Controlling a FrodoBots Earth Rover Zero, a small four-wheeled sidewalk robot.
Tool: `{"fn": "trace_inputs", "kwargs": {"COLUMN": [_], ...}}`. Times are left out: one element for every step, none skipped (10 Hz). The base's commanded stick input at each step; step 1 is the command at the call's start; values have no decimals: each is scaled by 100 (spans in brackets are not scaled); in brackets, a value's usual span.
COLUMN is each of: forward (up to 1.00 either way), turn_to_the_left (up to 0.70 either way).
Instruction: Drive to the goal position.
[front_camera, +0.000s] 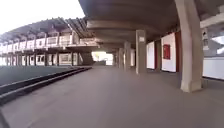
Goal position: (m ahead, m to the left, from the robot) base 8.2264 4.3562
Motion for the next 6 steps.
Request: {"fn": "trace_inputs", "kwargs": {"forward": [70,70,70,70,70,70], "turn_to_the_left": [0,0,0,0,0,0]}}
